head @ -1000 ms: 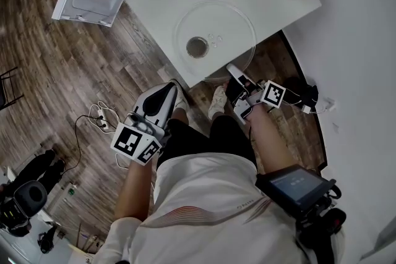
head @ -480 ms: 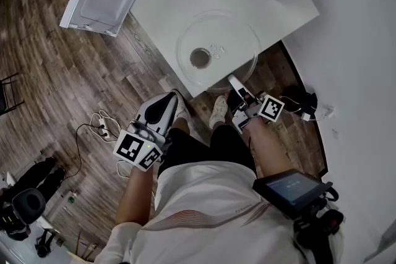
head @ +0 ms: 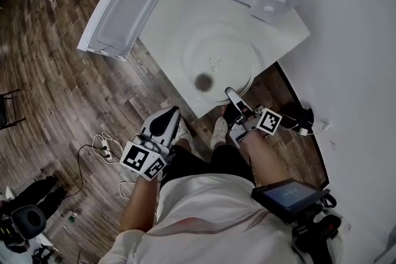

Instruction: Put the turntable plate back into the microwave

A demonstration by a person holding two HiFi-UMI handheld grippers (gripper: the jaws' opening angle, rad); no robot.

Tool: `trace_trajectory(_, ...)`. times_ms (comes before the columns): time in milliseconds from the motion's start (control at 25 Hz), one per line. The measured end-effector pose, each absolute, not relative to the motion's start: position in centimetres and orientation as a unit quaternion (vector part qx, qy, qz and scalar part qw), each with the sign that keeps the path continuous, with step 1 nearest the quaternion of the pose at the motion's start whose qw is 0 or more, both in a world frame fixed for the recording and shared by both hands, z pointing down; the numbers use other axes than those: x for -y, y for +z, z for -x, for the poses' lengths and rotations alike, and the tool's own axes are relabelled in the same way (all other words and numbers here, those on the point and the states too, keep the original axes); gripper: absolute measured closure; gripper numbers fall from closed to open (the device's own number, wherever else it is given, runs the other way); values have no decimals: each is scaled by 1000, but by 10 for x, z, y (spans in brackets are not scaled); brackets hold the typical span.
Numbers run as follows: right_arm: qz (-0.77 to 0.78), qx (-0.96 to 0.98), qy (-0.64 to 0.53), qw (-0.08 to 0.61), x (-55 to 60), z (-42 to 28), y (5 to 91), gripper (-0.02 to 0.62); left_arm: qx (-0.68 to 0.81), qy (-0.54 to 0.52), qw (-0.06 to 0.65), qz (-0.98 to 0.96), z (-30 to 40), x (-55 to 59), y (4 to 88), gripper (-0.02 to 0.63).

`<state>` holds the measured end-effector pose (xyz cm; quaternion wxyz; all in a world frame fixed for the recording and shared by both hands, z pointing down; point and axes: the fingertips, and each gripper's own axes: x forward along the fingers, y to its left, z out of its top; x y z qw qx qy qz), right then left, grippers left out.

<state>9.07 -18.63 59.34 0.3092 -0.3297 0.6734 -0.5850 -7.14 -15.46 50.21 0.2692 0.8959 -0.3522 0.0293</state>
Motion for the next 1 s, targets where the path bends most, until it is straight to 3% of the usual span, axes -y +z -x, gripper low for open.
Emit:
trace_trajectory(640,404,-619,-550,390,305,-59,554,568,305,5,215,-928,122,225,459,595)
trace_trajectory(1000,415,-621,-541,387,377,-59,550,568,333,12,207,-920,130,248,456,595)
